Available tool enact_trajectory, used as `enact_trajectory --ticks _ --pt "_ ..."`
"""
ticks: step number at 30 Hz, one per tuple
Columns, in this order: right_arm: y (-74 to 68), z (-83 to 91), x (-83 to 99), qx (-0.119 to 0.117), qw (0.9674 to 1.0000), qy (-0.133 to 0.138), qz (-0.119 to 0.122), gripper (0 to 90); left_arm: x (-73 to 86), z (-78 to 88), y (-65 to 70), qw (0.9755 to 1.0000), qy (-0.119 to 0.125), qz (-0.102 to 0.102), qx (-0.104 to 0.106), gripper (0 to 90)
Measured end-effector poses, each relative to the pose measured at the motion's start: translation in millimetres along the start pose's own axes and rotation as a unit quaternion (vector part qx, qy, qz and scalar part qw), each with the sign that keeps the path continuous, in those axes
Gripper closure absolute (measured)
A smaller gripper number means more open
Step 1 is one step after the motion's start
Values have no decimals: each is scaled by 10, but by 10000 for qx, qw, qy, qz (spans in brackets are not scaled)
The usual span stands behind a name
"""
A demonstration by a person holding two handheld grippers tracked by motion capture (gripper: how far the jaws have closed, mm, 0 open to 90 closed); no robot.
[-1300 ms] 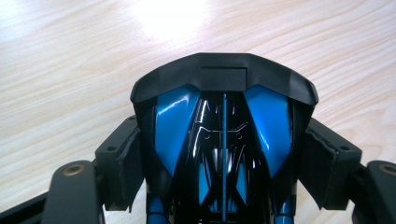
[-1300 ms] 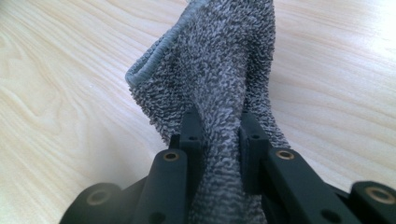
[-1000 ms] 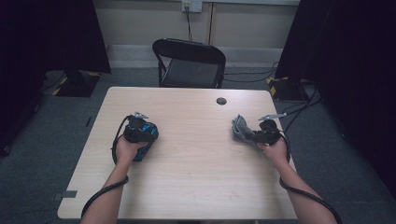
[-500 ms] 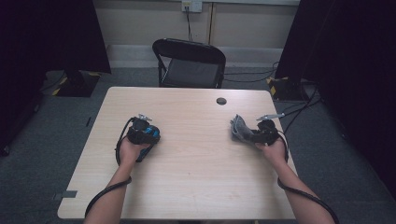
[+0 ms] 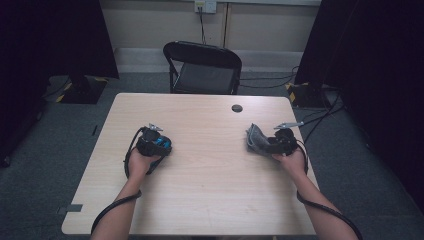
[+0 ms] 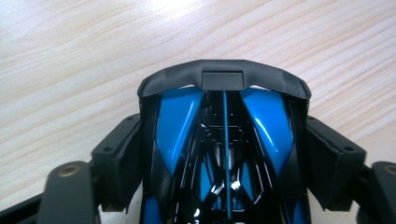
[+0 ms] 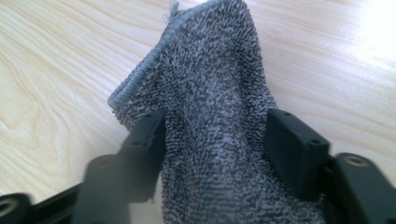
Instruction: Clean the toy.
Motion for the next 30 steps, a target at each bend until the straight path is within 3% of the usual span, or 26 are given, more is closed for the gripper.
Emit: enact_trajectory --ticks 2,9,10,13,19,22,30 --pt "-3 12 -13 12 10000 11 9 331 1 3 -3 10000 -27 61 7 203" --pt "-21 39 -73 90 9999 56 61 234 23 41 -25 9999 -125 -39 -55 161" --pt "-28 40 -83 76 9999 83 103 232 21 57 -19 9999 -114 -19 11 151" --pt "-47 27 -104 69 9999 77 109 223 3 97 -5 9998 -2 29 181 149" --pt "-99 23 -189 11 9997 129 188 220 -53 230 -45 9994 205 151 219 143" --pt "-149 27 -221 -15 9996 144 258 213 -93 339 -33 9992 306 115 250 143" --pt "-346 47 -280 -152 9990 134 402 169 -186 537 124 9979 510 25 410 144"
Point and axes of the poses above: each handheld gripper's, and its own axes: z roughly backward along the jaws, x roughly out of its underside, y roughly to its right, the point moved 9 cm from there along -z, roughly forward along the jaws, and after that the axes turned 2 degrees about z, right-handed, at the moved point
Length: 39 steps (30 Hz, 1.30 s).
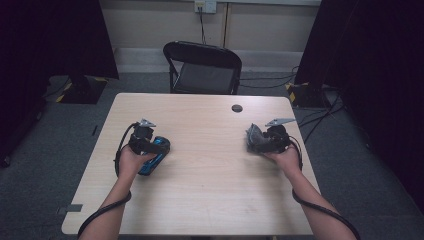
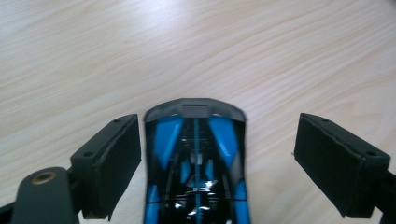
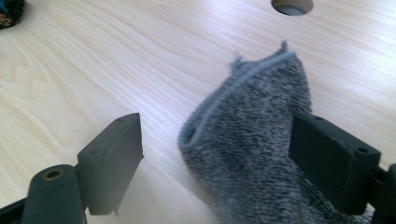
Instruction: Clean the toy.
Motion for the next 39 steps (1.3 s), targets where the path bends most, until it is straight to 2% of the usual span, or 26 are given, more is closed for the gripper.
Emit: enact_trajectory --ticks 3,10,12,16,19,23,30,39 --pt "-82 25 -40 -66 9999 -5 145 148 -45 43 70 9999 85 65 131 144" --pt "-234 55 -172 -155 9991 102 378 135 -101 87 291 9992 174 -113 329 146" --pt "-295 48 -197 -254 9987 118 435 135 -111 89 359 9988 235 -135 411 146" --pt "-402 29 -223 -328 9979 122 547 136 -89 67 470 9983 190 -212 503 147" --pt "-501 21 -222 -504 9967 101 624 136 -68 48 536 9980 186 -231 563 147" --pt "-631 9 -217 -619 9954 133 723 136 -45 34 650 9970 188 -259 698 147" --pt "-791 -35 -184 -799 9936 78 797 136 -31 6 772 9957 201 -289 858 147" --pt "-941 -103 -128 -957 9914 11 891 136 56 -53 867 9950 133 -332 930 148"
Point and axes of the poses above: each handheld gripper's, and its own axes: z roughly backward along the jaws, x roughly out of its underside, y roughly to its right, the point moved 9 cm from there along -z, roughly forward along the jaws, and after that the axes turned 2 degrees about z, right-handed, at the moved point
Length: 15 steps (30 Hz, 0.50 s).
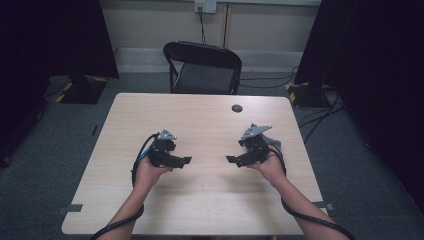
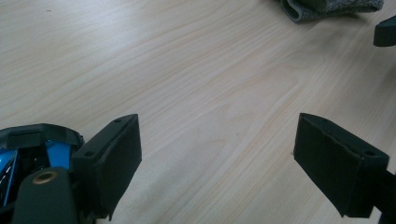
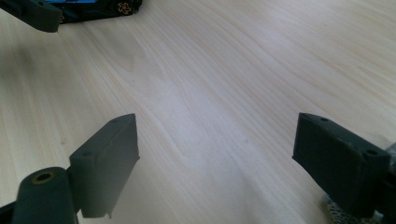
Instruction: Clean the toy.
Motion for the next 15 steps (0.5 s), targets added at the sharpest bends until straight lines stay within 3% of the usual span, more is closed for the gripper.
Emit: enact_trajectory --ticks 15 --pt "-171 -83 53 -195 9998 -4 70 136 126 -44 99 9999 -52 -92 69 149"
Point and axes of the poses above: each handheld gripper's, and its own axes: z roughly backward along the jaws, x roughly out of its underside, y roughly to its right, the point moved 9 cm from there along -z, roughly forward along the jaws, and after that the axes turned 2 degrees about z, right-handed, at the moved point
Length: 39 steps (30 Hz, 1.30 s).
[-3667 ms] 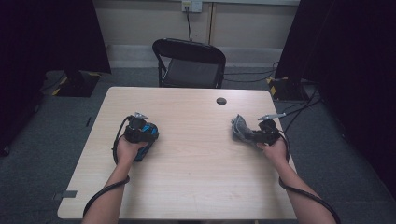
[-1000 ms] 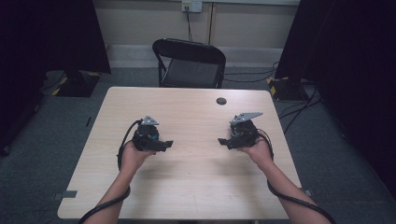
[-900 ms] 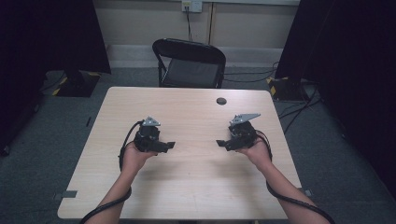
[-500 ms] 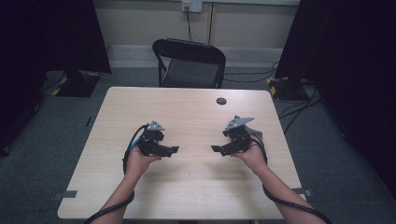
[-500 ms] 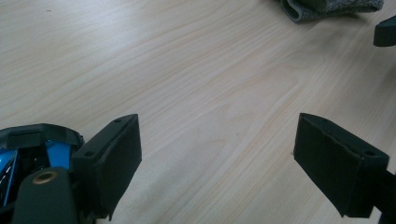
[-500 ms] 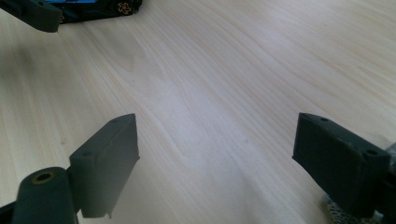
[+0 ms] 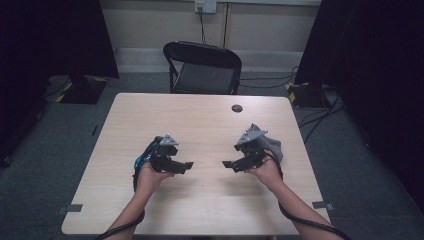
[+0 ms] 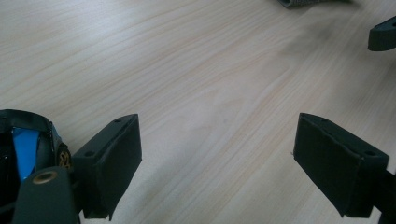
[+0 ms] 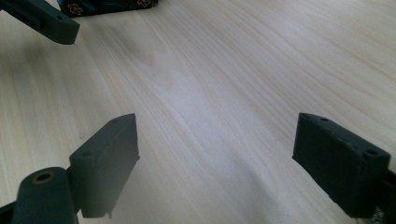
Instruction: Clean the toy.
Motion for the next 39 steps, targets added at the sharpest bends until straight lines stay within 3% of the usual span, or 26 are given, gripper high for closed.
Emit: enact_trajectory --ticks 6,22,39 --pt "-50 -5 13 -55 10000 18 17 136 63 -16 47 10000 -30 -35 15 150" --pt "-203 -27 160 -159 9998 -45 130 136 211 -16 194 9990 -137 -423 101 152" --pt "-320 -46 331 -278 9994 -144 137 136 327 -18 350 9980 -177 -456 392 152"
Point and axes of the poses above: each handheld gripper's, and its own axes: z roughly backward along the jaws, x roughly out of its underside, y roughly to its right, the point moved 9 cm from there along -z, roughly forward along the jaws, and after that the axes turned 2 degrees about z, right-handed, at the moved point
